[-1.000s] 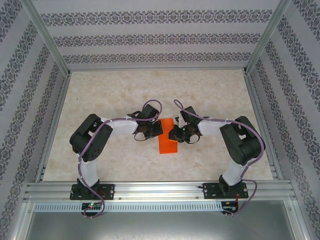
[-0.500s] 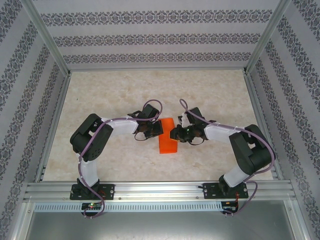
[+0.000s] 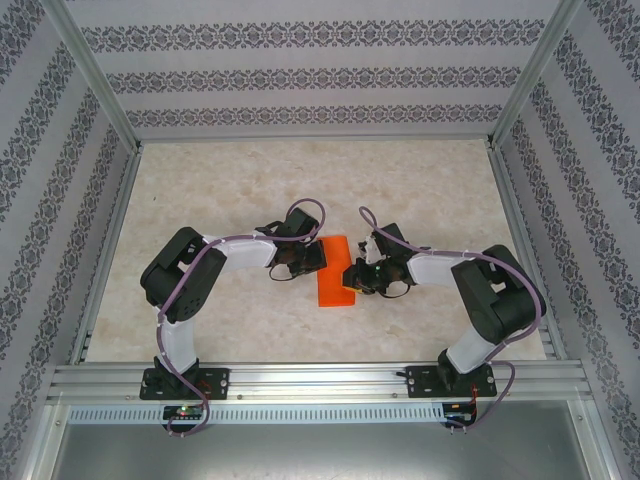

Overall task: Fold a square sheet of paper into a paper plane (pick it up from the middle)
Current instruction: Fold the square sheet of paper in half at the center of the table.

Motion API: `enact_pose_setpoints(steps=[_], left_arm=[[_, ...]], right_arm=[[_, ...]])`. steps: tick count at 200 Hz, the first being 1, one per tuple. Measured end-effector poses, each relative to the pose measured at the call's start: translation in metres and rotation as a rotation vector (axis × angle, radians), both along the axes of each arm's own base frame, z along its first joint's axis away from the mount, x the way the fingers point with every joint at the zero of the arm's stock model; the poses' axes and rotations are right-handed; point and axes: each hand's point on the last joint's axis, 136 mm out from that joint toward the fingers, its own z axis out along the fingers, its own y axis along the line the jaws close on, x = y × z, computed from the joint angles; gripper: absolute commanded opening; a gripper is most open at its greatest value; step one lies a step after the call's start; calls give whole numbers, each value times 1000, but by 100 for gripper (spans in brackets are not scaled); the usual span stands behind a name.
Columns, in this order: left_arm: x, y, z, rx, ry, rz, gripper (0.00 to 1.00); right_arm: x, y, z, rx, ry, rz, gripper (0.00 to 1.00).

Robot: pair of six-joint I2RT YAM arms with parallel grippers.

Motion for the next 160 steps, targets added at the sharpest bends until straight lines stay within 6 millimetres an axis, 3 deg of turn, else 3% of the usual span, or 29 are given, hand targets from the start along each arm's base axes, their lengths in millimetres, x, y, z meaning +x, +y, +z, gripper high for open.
enact_pose_setpoints(steps=[37,76,131,160], left_arm=[[1,-1,0,0,-1,-2,0],[1,-1,0,-1,-1,-2,0],[1,-1,0,-1,-3,-2,0],[1,-1,0,-1,-2,-2,0]], right_arm=[[-7,6,15,19,-36,22,21],[-26,2,-5,-6,22,40,21],[-26,3,-3,3,16,41,21],[-30,1,9,17,-10,35,22]])
